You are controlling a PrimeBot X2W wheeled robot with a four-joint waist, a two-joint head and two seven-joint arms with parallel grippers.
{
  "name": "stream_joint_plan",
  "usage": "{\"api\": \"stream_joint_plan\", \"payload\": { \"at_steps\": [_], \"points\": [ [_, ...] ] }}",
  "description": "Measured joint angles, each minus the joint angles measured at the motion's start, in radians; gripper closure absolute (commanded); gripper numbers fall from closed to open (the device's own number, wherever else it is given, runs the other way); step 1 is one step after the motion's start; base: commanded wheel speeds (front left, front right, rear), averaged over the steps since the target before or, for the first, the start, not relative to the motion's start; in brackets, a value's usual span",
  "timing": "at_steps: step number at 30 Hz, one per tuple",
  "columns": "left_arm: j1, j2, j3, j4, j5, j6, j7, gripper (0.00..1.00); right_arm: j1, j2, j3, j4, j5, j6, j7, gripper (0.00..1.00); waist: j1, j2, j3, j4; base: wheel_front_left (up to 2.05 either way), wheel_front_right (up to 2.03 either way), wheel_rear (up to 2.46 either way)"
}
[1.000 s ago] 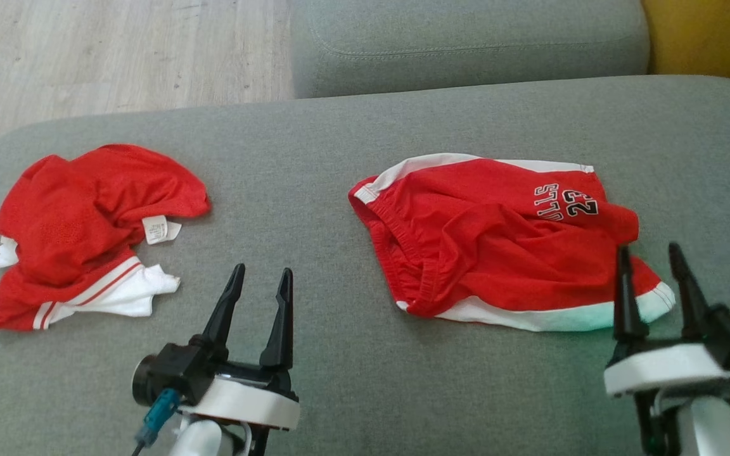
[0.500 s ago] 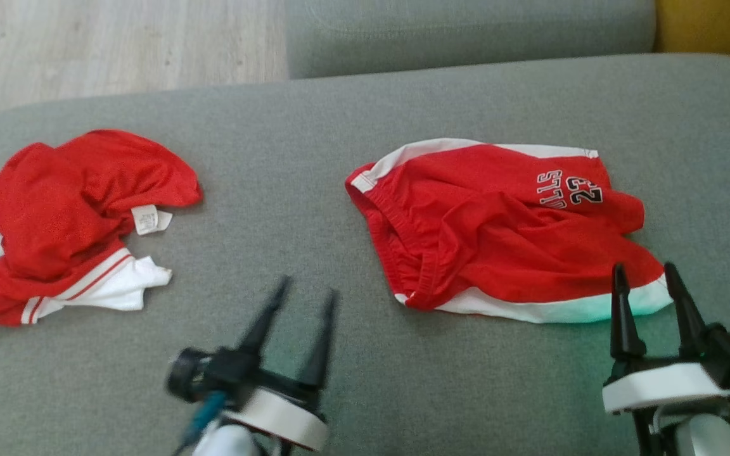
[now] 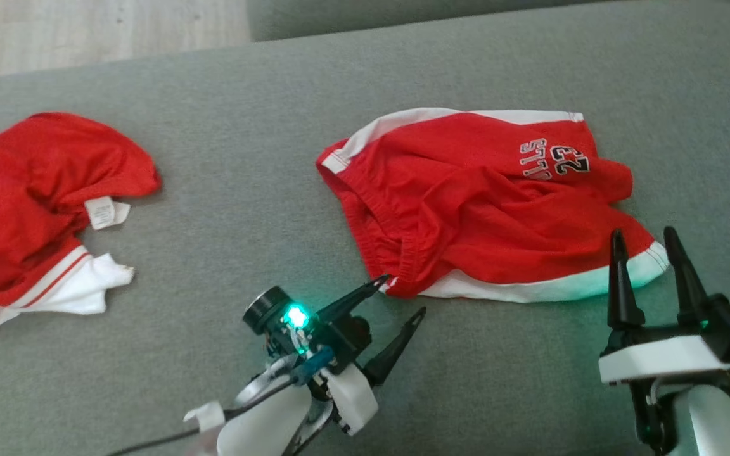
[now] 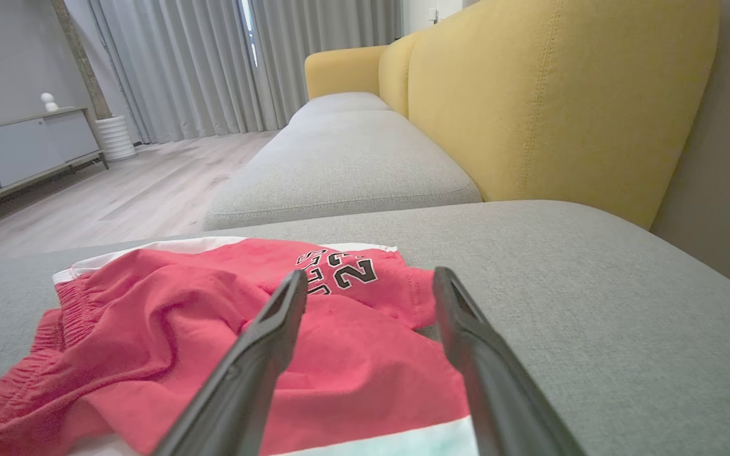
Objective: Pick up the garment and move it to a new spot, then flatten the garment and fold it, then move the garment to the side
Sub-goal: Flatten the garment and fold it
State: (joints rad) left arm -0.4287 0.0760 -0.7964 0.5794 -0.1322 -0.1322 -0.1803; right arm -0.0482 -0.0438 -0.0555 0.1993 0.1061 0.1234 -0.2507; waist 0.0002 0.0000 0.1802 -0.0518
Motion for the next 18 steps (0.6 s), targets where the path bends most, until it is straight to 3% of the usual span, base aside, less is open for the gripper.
{"api": "stream_joint_plan", "payload": {
  "at_steps": [12, 13, 14, 15, 18],
  "points": [
    [-0.110, 0.006, -0.043, 0.164, -0.012, 0.000, -0.007, 0.00, -0.014, 0.000, 0.009, -0.009, 0.010, 0.000, 0.000, 0.00, -0.0001, 0.0000, 0.041, -0.044, 0.00, 0.00, 0.00],
    [-0.112, 0.005, -0.044, 0.172, -0.020, 0.000, -0.007, 0.06, -0.016, 0.000, 0.010, -0.009, 0.010, 0.000, 0.000, 0.00, -0.0001, 0.0000, 0.041, -0.047, 0.00, 0.00, 0.00],
    [-0.113, 0.004, -0.046, 0.181, -0.027, 0.000, -0.007, 0.72, -0.018, 0.000, 0.011, -0.009, 0.010, 0.000, 0.000, 0.00, -0.0001, 0.0000, 0.040, -0.048, 0.00, 0.00, 0.00],
    [-0.114, 0.003, -0.047, 0.188, -0.034, 0.000, -0.010, 1.00, -0.020, 0.000, 0.011, -0.009, 0.010, 0.000, 0.000, 0.00, -0.0001, 0.0000, 0.038, -0.050, 0.00, 0.00, 0.00],
    [-0.114, -0.004, -0.041, 0.193, -0.080, 0.000, -0.027, 1.00, -0.022, 0.000, 0.011, -0.007, 0.010, 0.000, 0.000, 0.00, -0.0001, 0.0000, 0.030, -0.051, 0.00, 0.00, 0.00]
  ]
}}
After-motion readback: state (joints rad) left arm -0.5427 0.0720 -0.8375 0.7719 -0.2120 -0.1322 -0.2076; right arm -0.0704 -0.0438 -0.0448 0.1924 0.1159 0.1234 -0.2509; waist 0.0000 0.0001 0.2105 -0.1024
